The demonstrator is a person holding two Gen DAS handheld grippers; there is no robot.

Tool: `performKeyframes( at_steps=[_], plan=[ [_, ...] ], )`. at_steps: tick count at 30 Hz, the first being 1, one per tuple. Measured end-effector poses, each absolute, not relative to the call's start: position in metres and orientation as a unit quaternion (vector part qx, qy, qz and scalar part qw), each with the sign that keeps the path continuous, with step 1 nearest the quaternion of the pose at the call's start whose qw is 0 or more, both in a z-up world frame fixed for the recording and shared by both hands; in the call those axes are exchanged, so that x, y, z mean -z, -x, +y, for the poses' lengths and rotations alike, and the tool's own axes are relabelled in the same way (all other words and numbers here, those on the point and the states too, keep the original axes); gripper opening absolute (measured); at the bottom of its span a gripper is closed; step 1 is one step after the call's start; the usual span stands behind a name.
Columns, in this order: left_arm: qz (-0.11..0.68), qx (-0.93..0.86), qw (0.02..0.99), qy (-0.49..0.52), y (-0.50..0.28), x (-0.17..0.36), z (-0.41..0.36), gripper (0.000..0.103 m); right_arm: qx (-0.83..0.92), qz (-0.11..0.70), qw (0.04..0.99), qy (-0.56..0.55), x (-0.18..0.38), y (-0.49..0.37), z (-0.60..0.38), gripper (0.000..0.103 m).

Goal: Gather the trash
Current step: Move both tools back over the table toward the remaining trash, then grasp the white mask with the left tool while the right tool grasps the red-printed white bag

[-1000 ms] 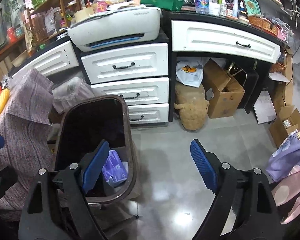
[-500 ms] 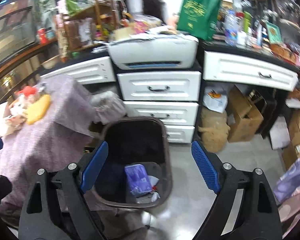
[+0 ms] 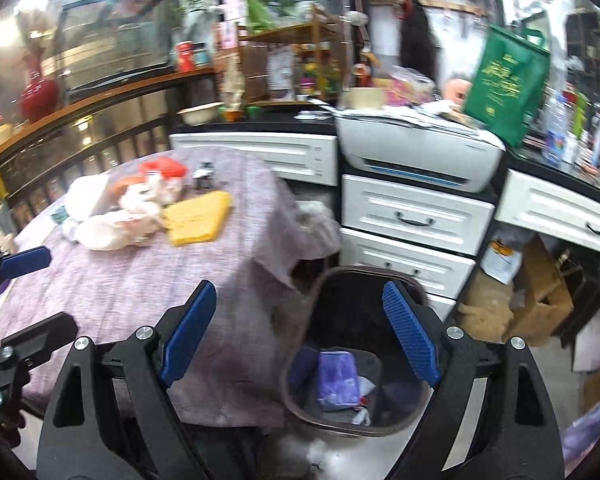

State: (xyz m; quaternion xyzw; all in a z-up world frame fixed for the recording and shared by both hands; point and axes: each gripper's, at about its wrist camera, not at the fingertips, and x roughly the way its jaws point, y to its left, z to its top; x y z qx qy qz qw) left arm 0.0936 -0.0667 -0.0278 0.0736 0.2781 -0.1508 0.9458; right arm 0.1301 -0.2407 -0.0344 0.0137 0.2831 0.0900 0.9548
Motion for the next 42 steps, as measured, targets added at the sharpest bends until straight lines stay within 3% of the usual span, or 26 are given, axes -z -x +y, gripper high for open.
performKeyframes(
  at_steps=[25, 39, 42],
  plan=[
    [0.316, -0.023, 0.948, 0.03, -0.109, 0.041, 0.111, 0.097, -0.278, 0.308, 0.908, 0.059, 0.024, -0.178, -0.092, 0.085],
    [0.336, -0.023, 0.939, 0.072, -0.114, 0.049, 0.138, 0.097, -0.304, 0.269, 0.867, 0.29, 0.064, -0.227, 0.012, 0.084],
    [0.339, -0.02, 0.937, 0.078, -0.115, 0.052, 0.14, 0.097, -0.298, 0.267, 0.863, 0.307, 0.07, -0.234, 0.018, 0.073]
  ],
)
